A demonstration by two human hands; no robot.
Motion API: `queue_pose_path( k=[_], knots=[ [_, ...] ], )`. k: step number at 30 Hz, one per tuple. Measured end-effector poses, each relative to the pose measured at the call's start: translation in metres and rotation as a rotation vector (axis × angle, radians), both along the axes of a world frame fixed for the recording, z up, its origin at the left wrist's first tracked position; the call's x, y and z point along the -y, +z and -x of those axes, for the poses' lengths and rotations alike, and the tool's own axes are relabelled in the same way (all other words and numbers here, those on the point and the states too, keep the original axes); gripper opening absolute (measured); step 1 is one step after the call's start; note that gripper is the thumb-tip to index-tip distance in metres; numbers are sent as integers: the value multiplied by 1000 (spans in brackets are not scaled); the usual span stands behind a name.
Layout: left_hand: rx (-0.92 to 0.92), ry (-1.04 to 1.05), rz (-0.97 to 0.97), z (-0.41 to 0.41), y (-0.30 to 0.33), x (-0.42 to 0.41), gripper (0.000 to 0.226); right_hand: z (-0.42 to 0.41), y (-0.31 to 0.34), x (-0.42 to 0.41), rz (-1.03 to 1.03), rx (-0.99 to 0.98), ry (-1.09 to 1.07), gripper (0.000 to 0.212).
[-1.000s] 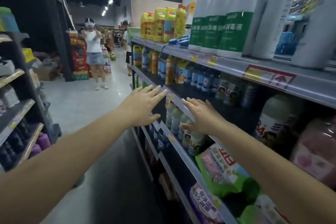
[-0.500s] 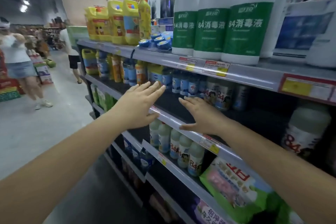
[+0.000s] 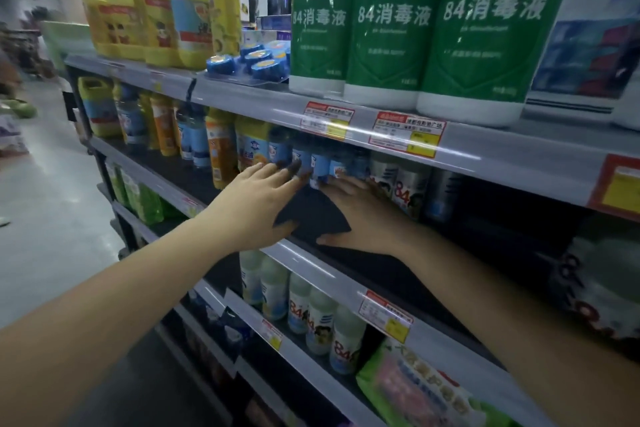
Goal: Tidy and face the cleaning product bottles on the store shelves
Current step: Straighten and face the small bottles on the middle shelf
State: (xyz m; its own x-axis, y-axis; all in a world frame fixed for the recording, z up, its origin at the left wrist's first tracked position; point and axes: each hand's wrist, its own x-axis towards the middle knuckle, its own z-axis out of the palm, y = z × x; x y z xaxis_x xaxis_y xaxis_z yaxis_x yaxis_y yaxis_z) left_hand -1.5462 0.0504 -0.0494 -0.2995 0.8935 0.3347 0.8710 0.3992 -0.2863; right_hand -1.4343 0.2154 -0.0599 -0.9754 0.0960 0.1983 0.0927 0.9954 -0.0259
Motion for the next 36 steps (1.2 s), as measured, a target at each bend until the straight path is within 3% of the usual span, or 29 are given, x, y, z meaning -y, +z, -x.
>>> queue_pose_path(
  k=[10,19,28,31,36],
  knots=[
    [98,-181,119,31,-37,-45,79,5,-23,-12,4,44,-158,93],
    [169,-349,280,66,-61,-45,77,6,-43,28,-8,40,-408,93],
    [238,-556,326,70,-98,-33,76,-9,-75,70,69,157,-628,90],
    [200,-576,317,76,-116,-28,75,-9,-91,82,64,156,-627,89],
    [92,-734,102,78,-147,-18,71,-8,-114,101,66,124,-585,88]
  ],
)
